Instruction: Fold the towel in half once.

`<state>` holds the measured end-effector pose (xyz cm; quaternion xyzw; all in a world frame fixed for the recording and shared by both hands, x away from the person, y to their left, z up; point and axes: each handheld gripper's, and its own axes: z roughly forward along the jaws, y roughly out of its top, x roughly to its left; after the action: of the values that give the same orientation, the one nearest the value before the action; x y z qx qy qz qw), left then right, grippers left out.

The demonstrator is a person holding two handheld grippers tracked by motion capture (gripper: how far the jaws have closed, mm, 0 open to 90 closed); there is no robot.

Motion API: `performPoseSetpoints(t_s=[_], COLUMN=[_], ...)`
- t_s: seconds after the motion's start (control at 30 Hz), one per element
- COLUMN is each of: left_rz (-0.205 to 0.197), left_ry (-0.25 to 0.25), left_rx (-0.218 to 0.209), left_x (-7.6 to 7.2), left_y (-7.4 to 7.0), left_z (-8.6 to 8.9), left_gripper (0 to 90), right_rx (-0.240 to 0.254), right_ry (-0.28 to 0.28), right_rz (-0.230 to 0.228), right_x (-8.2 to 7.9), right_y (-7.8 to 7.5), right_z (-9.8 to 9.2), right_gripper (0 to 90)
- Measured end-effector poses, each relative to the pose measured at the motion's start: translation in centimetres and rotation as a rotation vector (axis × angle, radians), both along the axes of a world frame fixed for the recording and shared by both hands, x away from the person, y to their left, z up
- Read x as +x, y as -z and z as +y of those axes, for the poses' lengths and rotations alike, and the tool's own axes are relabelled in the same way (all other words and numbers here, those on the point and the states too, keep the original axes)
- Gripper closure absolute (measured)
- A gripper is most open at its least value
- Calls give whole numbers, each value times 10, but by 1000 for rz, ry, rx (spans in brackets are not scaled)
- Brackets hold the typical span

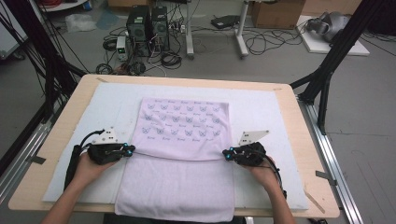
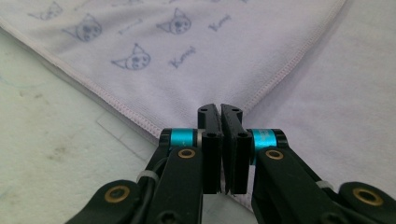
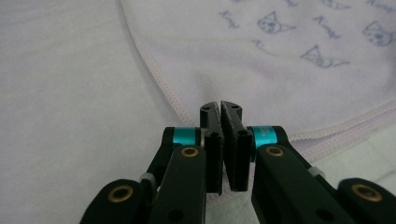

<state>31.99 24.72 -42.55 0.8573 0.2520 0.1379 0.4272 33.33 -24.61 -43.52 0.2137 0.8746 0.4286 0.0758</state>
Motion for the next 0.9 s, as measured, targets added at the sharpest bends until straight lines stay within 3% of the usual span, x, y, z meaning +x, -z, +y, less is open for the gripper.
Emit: performPoseSetpoints(t_s=[0.17, 0.3, 0.53, 0.6, 0.7, 0.9], left_rz=[-41, -63, -51, -47, -36, 5], left_ry=[18, 46, 94, 90, 77, 90], left_rx=[-21, -22, -1, -1, -4, -4], left_x=[-12, -33, -82, -90, -88, -68], left_y=[-27, -40, -34, -31, -28, -11], left_z=[2, 4, 9, 11, 15, 5], left_gripper=[865, 865, 859, 787, 684, 673], right_rx=[27, 38, 27, 20, 20, 10], right_ry=[-4, -22, -89, -108, -97, -98], right_rz=[-42, -70, -56, -45, -46, -25], right_x=[-5, -21, -71, -82, -86, -68], right_y=[-26, -43, -42, -39, -38, -25], right_z=[-5, -7, -7, -7, -11, -3], right_gripper=[878, 878, 871, 791, 731, 642])
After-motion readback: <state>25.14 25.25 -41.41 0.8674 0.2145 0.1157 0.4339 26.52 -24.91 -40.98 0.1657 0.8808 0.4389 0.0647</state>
